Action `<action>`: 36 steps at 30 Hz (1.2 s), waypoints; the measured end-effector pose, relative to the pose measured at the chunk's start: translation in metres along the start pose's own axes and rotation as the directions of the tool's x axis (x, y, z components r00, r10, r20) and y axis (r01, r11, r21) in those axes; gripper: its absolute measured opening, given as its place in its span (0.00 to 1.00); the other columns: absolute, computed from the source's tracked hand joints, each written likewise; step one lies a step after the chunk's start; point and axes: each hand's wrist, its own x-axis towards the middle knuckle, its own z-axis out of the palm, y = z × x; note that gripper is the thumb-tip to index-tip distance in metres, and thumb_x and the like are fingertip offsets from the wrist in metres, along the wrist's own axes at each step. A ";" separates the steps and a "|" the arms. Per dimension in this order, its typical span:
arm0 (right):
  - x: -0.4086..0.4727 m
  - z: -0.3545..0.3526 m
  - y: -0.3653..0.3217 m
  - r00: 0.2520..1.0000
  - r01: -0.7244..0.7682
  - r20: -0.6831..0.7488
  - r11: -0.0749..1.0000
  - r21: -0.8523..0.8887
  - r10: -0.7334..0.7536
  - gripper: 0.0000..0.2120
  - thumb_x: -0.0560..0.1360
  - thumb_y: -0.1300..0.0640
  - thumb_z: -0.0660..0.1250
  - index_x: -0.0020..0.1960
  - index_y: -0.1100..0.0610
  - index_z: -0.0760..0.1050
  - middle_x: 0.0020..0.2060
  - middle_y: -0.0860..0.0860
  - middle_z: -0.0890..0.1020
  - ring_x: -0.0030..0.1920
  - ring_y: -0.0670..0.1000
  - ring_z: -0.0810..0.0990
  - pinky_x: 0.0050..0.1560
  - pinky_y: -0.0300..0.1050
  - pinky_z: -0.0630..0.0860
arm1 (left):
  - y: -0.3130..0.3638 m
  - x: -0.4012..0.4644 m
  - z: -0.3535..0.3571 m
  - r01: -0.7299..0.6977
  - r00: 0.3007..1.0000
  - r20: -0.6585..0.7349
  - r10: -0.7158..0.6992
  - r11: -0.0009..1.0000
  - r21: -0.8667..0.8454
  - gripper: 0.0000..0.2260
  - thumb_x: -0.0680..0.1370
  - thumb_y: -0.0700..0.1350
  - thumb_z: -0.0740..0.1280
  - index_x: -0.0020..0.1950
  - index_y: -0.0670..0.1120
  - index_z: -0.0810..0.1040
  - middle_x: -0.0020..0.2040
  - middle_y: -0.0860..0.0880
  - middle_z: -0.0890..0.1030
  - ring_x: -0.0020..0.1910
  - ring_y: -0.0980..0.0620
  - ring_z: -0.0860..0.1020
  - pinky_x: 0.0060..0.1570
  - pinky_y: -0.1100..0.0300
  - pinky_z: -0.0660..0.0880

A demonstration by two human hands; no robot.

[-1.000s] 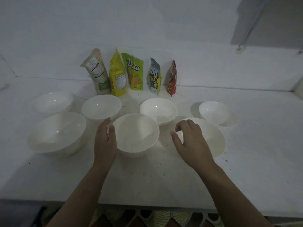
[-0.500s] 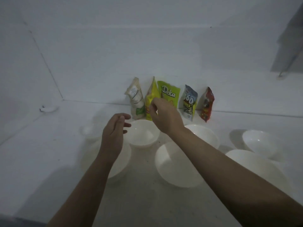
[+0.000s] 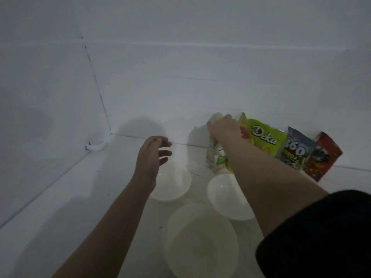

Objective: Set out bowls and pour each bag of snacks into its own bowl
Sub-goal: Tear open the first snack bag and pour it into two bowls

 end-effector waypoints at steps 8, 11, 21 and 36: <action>0.006 0.035 0.009 0.993 0.050 -0.089 0.972 -0.229 -0.072 0.14 0.82 0.62 0.56 0.60 0.64 0.76 0.56 0.59 0.80 0.55 0.60 0.81 0.43 0.49 0.74 | -0.007 0.030 -0.024 0.050 0.999 0.006 -0.050 0.998 -0.036 0.12 0.82 0.41 0.56 0.45 0.47 0.77 0.41 0.51 0.81 0.38 0.51 0.77 0.47 0.54 0.72; -0.011 0.030 0.003 0.967 0.053 -0.239 0.985 -0.165 -0.092 0.12 0.82 0.60 0.55 0.60 0.62 0.75 0.55 0.58 0.81 0.54 0.60 0.81 0.45 0.49 0.75 | -0.007 0.033 -0.025 0.025 1.000 0.012 -0.024 0.998 -0.055 0.12 0.82 0.41 0.56 0.44 0.47 0.77 0.40 0.51 0.81 0.38 0.51 0.77 0.46 0.54 0.71; -0.131 -0.001 -0.039 0.863 0.425 -0.417 0.856 0.293 -0.285 0.16 0.84 0.53 0.51 0.59 0.60 0.74 0.43 0.53 0.81 0.44 0.60 0.82 0.42 0.55 0.81 | 0.013 0.014 -0.032 -0.009 0.995 0.098 0.023 0.991 -0.136 0.11 0.82 0.40 0.57 0.48 0.46 0.78 0.44 0.49 0.83 0.43 0.53 0.80 0.42 0.59 0.77; -0.255 0.009 -0.034 0.831 0.340 0.268 0.826 0.451 -0.488 0.17 0.84 0.54 0.54 0.49 0.61 0.78 0.37 0.59 0.82 0.24 0.50 0.78 0.26 0.43 0.79 | 0.015 -0.074 -0.122 -0.070 0.998 0.031 0.063 0.838 0.541 0.05 0.81 0.46 0.61 0.54 0.51 0.75 0.42 0.52 0.80 0.40 0.56 0.79 0.34 0.66 0.71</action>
